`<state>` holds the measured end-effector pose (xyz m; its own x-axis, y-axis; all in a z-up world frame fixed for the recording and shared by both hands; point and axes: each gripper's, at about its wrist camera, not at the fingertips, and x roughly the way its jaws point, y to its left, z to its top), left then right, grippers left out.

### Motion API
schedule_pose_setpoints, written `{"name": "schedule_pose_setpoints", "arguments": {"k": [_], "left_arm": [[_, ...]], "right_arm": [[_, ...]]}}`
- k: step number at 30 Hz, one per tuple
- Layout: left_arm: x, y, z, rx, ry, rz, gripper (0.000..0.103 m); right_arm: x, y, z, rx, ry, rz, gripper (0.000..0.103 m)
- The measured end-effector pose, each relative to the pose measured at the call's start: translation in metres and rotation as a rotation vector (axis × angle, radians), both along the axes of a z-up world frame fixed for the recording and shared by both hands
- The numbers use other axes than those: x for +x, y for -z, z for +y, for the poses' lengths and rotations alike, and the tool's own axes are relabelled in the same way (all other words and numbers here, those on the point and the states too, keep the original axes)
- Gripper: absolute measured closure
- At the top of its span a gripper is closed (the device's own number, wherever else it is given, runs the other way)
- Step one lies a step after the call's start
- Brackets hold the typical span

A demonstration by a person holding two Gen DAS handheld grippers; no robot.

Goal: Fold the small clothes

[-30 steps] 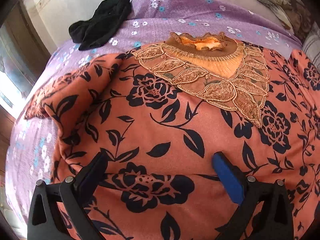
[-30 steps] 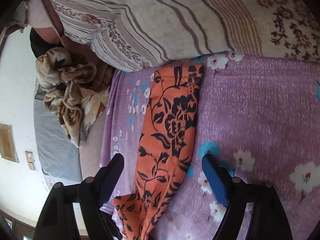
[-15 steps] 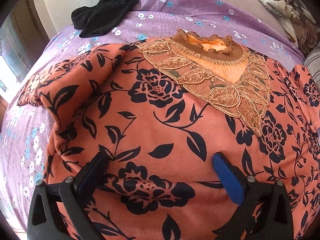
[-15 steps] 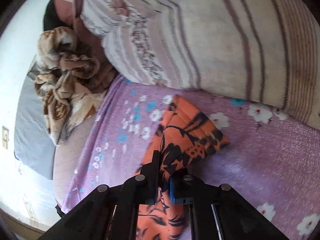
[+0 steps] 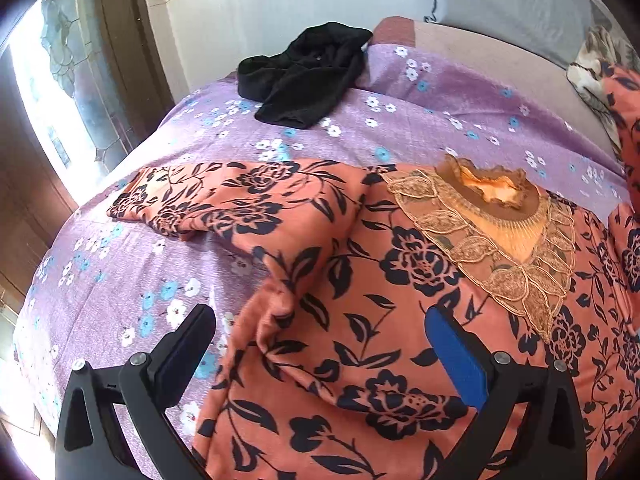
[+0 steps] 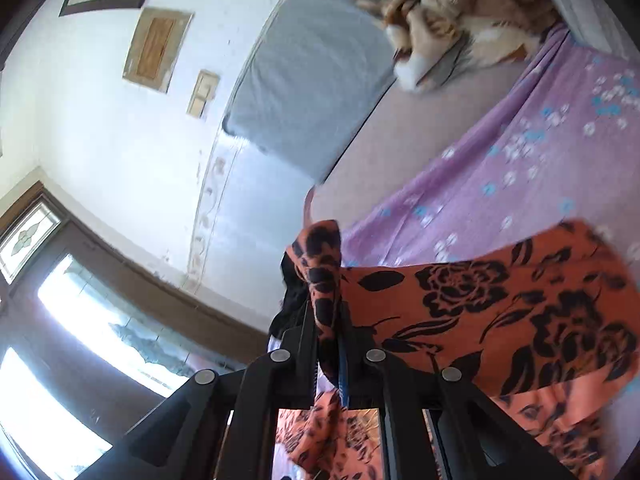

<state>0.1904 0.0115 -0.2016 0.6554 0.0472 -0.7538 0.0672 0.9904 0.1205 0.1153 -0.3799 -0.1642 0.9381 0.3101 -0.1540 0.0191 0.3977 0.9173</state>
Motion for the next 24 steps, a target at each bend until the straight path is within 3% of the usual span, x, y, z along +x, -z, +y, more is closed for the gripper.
{"name": "schedule_pose_setpoints", "arguments": {"k": [4,6,8,11,15,17,19,24], "left_arm": [[0.008,-0.004,0.022,-0.051,-0.067,-0.001,0.000],[0.010,-0.005,0.029,-0.067,-0.094,-0.005,0.000],[0.013,-0.006,0.034,-0.082,-0.111,-0.004,0.000],[0.014,-0.009,0.035,-0.117,-0.097,-0.013,0.000],[0.012,-0.016,0.022,-0.189,-0.003,-0.056,0.001],[0.011,-0.020,0.006,-0.211,0.081,-0.079,0.019],[0.012,-0.018,-0.017,-0.197,0.186,-0.078,0.029],[0.028,-0.002,-0.054,-0.211,0.325,0.013,0.029]], "right_arm": [[0.044,0.032,0.071,0.056,-0.157,0.046,0.091],[0.061,0.052,0.101,0.106,-0.242,0.094,0.074],[0.068,0.066,0.125,0.164,-0.334,0.119,0.018],[0.058,0.064,0.139,0.158,-0.353,0.087,0.017],[0.034,0.039,0.117,0.005,-0.257,0.109,0.019],[0.027,0.027,0.097,-0.074,-0.195,0.165,0.021],[0.010,0.023,0.074,-0.108,-0.130,0.202,0.027],[-0.041,0.041,0.027,-0.152,-0.012,0.294,0.033]]}}
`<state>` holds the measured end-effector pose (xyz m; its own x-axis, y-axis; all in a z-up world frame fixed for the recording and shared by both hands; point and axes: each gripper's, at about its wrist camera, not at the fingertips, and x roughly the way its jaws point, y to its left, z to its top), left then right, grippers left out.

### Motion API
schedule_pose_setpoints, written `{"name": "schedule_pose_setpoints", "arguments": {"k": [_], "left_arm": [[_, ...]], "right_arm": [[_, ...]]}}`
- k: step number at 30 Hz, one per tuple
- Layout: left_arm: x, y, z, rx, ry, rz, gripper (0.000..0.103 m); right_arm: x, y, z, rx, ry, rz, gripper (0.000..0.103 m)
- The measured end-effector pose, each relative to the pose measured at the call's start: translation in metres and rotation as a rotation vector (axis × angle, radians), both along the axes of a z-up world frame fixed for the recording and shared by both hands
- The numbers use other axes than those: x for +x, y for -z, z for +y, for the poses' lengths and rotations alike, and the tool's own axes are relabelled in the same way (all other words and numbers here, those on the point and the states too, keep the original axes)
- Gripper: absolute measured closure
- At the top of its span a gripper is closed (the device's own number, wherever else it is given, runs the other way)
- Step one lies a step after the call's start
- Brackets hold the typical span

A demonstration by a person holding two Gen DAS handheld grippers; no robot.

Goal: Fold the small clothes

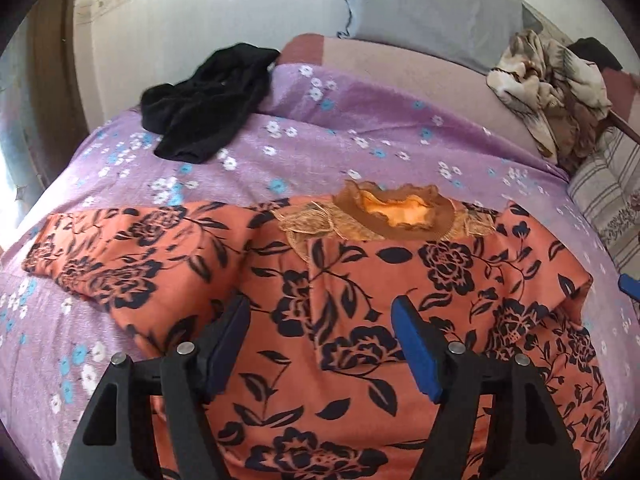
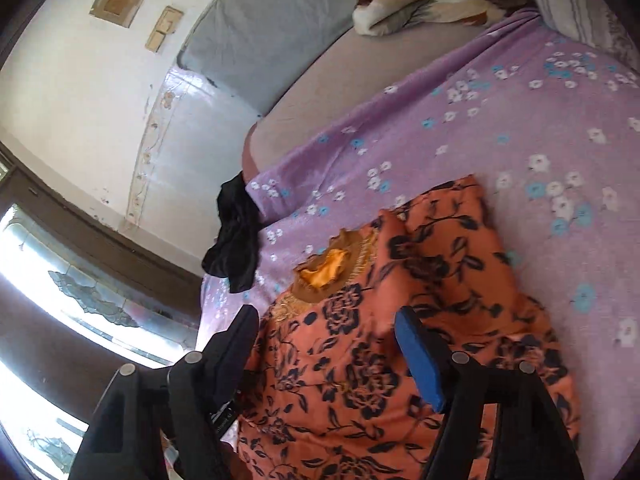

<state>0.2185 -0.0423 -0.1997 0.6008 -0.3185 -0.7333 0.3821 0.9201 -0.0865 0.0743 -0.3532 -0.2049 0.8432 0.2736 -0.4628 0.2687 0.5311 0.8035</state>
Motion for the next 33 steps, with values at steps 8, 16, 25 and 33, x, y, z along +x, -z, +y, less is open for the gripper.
{"name": "schedule_pose_setpoints", "arguments": {"k": [8,16,25,33], "left_arm": [[0.040,0.043,-0.006,-0.122,0.005,0.250,0.036],[0.049,0.038,0.003,-0.206,0.033,0.278,0.080],[0.049,0.039,-0.003,-0.125,0.020,0.212,0.098],[0.034,-0.020,0.017,-0.117,0.027,0.019,0.099]], "right_arm": [[0.003,0.059,-0.038,0.160,0.027,0.097,0.043],[0.041,0.094,-0.037,0.162,0.031,0.218,0.043],[0.049,0.107,-0.030,0.146,0.014,0.256,0.043],[0.032,0.044,-0.022,-0.081,0.085,0.055,0.042]]}}
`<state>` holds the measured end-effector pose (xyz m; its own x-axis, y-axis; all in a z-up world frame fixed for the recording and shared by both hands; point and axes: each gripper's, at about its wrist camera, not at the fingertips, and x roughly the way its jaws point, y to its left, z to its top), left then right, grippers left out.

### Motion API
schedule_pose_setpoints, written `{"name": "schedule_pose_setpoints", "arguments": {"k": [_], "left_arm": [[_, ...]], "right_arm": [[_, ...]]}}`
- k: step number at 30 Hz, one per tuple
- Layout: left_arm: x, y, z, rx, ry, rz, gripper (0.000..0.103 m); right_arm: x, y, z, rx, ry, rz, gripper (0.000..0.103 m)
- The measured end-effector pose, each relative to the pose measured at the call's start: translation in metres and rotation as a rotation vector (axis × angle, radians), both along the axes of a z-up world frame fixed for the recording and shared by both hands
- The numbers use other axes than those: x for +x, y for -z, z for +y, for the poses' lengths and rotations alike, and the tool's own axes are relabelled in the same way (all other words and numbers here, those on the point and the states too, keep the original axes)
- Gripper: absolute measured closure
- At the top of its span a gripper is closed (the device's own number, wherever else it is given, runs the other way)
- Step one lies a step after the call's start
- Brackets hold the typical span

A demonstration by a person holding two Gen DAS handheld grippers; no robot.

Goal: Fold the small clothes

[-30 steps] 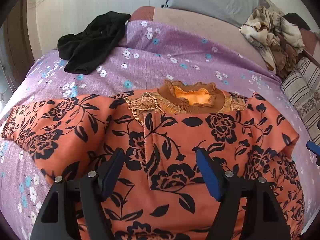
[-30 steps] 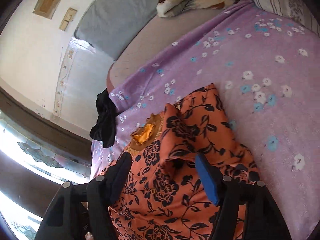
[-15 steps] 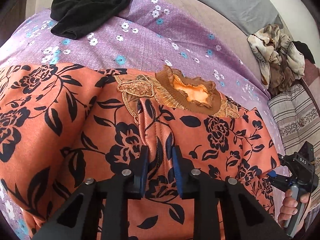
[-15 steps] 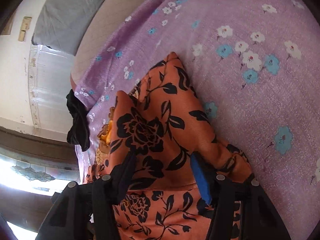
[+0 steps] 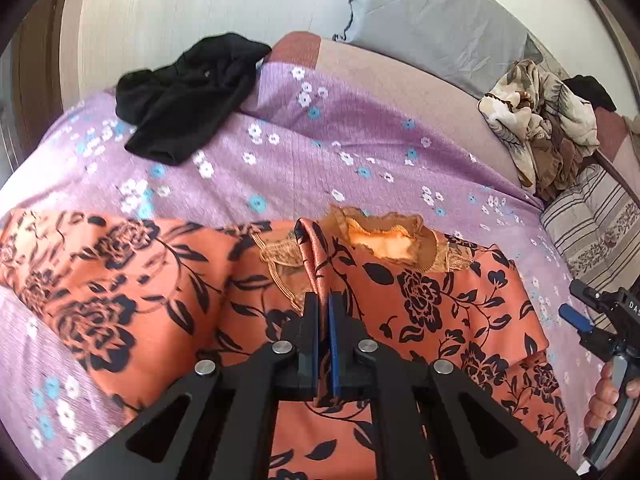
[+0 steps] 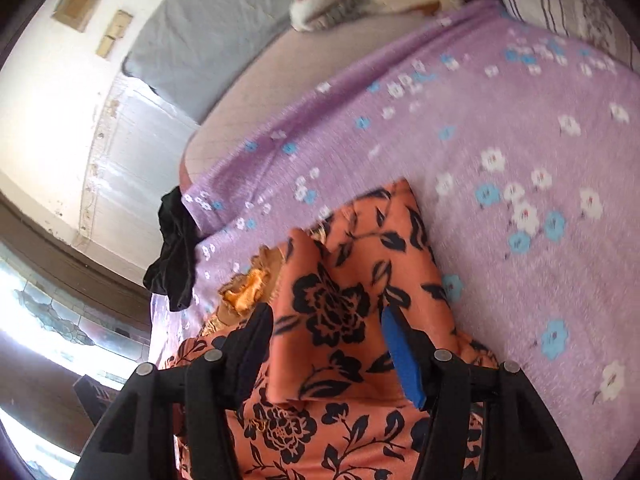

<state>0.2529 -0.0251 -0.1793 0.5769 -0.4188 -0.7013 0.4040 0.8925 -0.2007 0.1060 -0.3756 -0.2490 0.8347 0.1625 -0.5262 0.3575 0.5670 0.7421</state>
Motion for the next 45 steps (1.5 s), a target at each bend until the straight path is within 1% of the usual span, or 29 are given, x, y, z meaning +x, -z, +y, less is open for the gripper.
{"name": "schedule_pose_setpoints", "arguments": {"k": [2,3,6,8,10,11,12,14,15,16,17,18,19,20,21,22,25,27,29,31,33,34,35,38,40,41,42,43,45], "left_arm": [[0.000,-0.005,0.005,0.038,0.003,-0.027,0.099],[0.002,-0.004,0.007,0.059,0.004,-0.023,0.099],[0.011,0.007,0.014,0.148,-0.034,0.019,0.098],[0.020,0.017,0.024,0.179,-0.070,0.072,0.098],[0.028,0.026,0.037,0.171,-0.097,0.148,0.098],[0.030,0.030,0.044,0.156,-0.110,0.174,0.098],[0.033,0.029,0.051,0.136,-0.129,0.188,0.098],[0.035,0.021,0.071,0.076,-0.162,0.182,0.097],[0.036,0.015,0.084,0.060,-0.197,0.161,0.094],[0.036,0.010,0.096,0.056,-0.244,0.136,0.079],[0.036,0.006,0.111,0.062,-0.306,0.112,0.051],[0.036,0.003,0.127,0.072,-0.378,0.093,0.038],[0.037,0.003,0.144,0.076,-0.454,0.080,0.030],[0.040,0.006,0.161,0.063,-0.518,0.088,0.030],[0.043,0.010,0.178,0.029,-0.566,0.115,0.030],[0.047,0.017,0.195,-0.029,-0.604,0.157,0.030],[0.052,0.045,0.238,-0.263,-0.689,0.310,0.031],[0.054,0.061,0.253,-0.411,-0.701,0.379,0.032],[0.057,0.069,0.255,-0.517,-0.706,0.395,0.046],[0.063,0.074,0.257,-0.582,-0.689,0.400,0.049],[0.069,0.080,0.260,-0.634,-0.694,0.417,0.052],[0.073,0.083,0.262,-0.661,-0.699,0.419,0.056],[0.076,0.085,0.265,-0.685,-0.702,0.417,0.060],[0.085,0.090,0.273,-0.723,-0.722,0.417,0.065],[0.087,0.088,0.277,-0.753,-0.745,0.434,0.065],[0.088,0.087,0.279,-0.755,-0.763,0.439,0.065],[0.085,0.084,0.280,-0.737,-0.790,0.450,0.065],[0.080,0.081,0.282,-0.702,-0.833,0.462,0.065],[0.072,0.073,0.287,-0.614,-0.913,0.469,0.063]], "right_arm": [[0.000,-0.007,0.004,-0.018,-0.004,-0.032,0.042],[0.003,-0.005,0.006,-0.010,-0.017,-0.022,0.042],[0.016,0.014,0.015,0.032,-0.061,0.043,0.042],[0.026,0.031,0.020,0.036,-0.090,0.122,0.042],[0.036,0.045,0.027,-0.012,-0.119,0.224,0.044],[0.040,0.047,0.032,-0.055,-0.134,0.248,0.043],[0.042,0.044,0.037,-0.106,-0.140,0.253,0.043],[0.046,0.038,0.047,-0.195,-0.162,0.295,0.043],[0.048,0.037,0.051,-0.226,-0.172,0.310,0.043],[0.048,0.036,0.054,-0.248,-0.176,0.315,0.043],[0.048,0.037,0.056,-0.265,-0.179,0.317,0.043],[0.048,0.037,0.058,-0.279,-0.183,0.318,0.043],[0.048,0.038,0.059,-0.289,-0.187,0.319,0.043],[0.048,0.038,0.060,-0.296,-0.191,0.319,0.042],[0.047,0.038,0.060,-0.302,-0.193,0.320,0.042],[0.047,0.038,0.060,-0.306,-0.194,0.321,0.042],[0.049,0.038,0.063,-0.321,-0.192,0.321,0.038],[0.050,0.037,0.066,-0.343,-0.194,0.324,0.036],[0.051,0.036,0.070,-0.369,-0.198,0.328,0.034],[0.053,0.036,0.072,-0.392,-0.201,0.332,0.034],[0.054,0.036,0.073,-0.404,-0.202,0.335,0.033],[0.054,0.036,0.073,-0.405,-0.201,0.335,0.033],[0.054,0.036,0.073,-0.403,-0.199,0.335,0.033],[0.054,0.036,0.072,-0.396,-0.194,0.335,0.033],[0.054,0.036,0.073,-0.396,-0.194,0.335,0.033],[0.053,0.036,0.073,-0.396,-0.194,0.334,0.033],[0.053,0.036,0.073,-0.394,-0.195,0.333,0.033],[0.054,0.036,0.072,-0.391,-0.195,0.331,0.033],[0.054,0.036,0.072,-0.389,-0.195,0.331,0.033]]}}
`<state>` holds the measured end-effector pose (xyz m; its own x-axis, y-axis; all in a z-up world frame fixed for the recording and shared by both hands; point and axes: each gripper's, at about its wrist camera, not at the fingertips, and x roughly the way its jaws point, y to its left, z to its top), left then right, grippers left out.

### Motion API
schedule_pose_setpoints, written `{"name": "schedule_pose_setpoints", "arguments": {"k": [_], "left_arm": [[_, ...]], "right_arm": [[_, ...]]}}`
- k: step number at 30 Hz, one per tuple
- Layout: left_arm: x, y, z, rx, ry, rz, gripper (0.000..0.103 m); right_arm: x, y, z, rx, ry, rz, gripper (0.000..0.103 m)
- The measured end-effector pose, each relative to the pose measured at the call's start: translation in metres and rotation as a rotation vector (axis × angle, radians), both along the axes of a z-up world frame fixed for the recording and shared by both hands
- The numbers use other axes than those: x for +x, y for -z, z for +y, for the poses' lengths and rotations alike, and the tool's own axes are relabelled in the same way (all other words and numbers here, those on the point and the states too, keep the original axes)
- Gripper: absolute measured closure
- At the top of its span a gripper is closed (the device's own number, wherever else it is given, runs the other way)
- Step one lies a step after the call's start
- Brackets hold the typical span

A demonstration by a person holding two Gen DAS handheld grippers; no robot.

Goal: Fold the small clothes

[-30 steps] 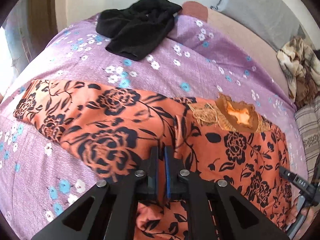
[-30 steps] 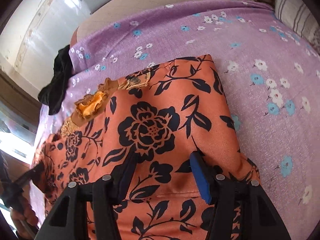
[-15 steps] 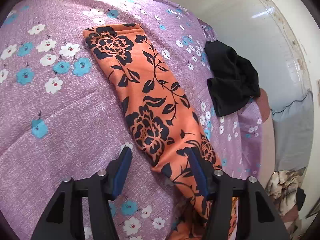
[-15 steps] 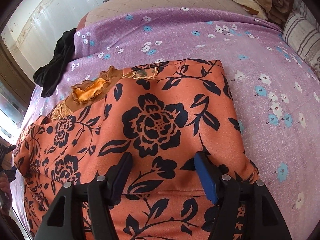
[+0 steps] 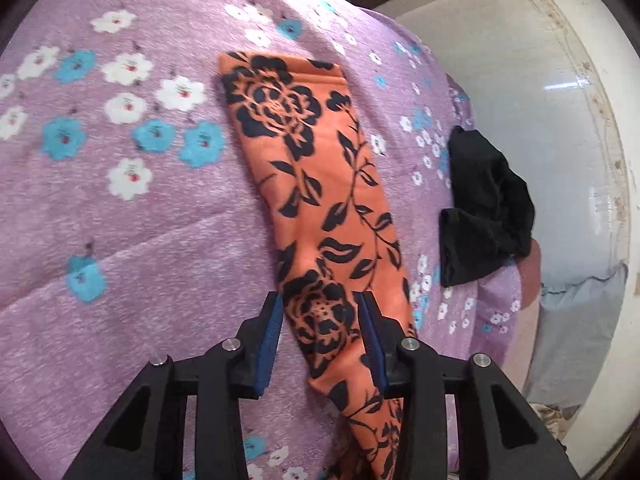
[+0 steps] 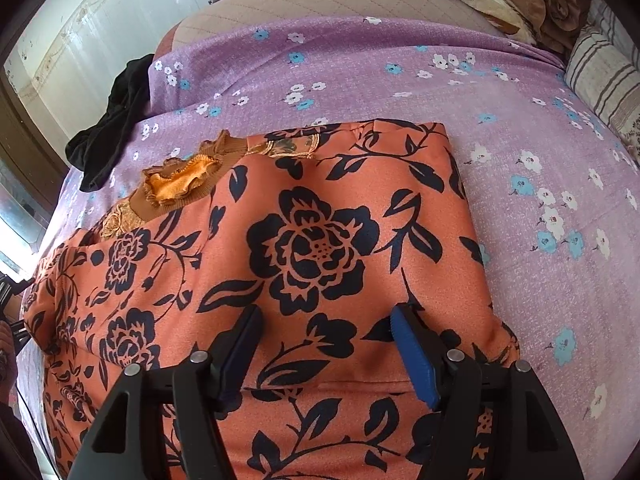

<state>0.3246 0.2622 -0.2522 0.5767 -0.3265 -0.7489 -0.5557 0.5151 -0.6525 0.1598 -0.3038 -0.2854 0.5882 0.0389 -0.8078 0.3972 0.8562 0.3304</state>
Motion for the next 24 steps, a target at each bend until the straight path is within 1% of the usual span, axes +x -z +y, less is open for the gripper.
{"name": "schedule_pose_setpoints", "arguments": {"k": [1,2,3,6,8,10,11,12,13,14,15,16,17,20,22,24], "left_arm": [[-0.003,-0.004,0.003,0.041,-0.015,0.027,0.063],[-0.004,-0.006,0.006,0.053,-0.037,0.020,0.062],[-0.003,-0.005,0.009,0.045,-0.051,0.000,0.062],[0.007,0.009,0.017,0.002,-0.040,-0.023,0.062],[0.013,0.013,0.020,-0.004,-0.067,-0.078,0.062],[0.024,0.013,0.023,-0.010,-0.064,-0.107,0.064],[0.029,0.012,0.023,-0.007,-0.057,-0.111,0.067],[0.033,0.011,0.022,0.005,-0.046,-0.109,0.073],[0.036,0.010,0.019,0.025,-0.027,-0.099,0.090],[0.036,0.008,0.016,0.055,-0.010,-0.086,0.099],[0.036,0.003,0.011,0.094,-0.002,-0.081,0.099],[0.035,-0.005,0.005,0.138,0.013,-0.097,0.099],[0.035,-0.018,-0.004,0.185,0.042,-0.126,0.098],[0.032,-0.069,-0.045,0.298,0.171,-0.254,0.099],[0.022,-0.103,-0.083,0.353,0.271,-0.345,0.098],[0.011,-0.131,-0.127,0.375,0.382,-0.418,0.098]], "right_arm": [[0.000,0.000,0.000,-0.001,0.001,0.000,0.033],[0.000,0.000,0.001,-0.002,0.003,0.001,0.033],[0.000,0.000,0.001,-0.005,0.005,0.002,0.033],[0.001,0.000,0.002,-0.010,0.010,0.003,0.032],[0.001,0.000,0.001,-0.006,0.011,0.000,0.032],[0.001,0.001,0.001,0.001,0.014,-0.002,0.032],[0.001,0.001,0.001,0.004,0.016,-0.005,0.032],[0.000,0.001,0.001,0.006,0.016,-0.007,0.032],[-0.001,0.001,0.000,0.010,0.019,-0.011,0.032],[-0.002,0.001,-0.001,0.015,0.024,-0.015,0.034],[-0.002,0.001,-0.001,0.021,0.030,-0.018,0.035],[-0.003,0.001,-0.003,0.028,0.038,-0.021,0.038],[-0.003,0.001,-0.004,0.032,0.047,-0.023,0.045],[-0.005,-0.002,-0.013,0.071,0.074,-0.033,0.059],[-0.009,-0.004,-0.022,0.113,0.102,-0.051,0.059],[-0.014,-0.010,-0.027,0.115,0.130,-0.072,0.059]]}}
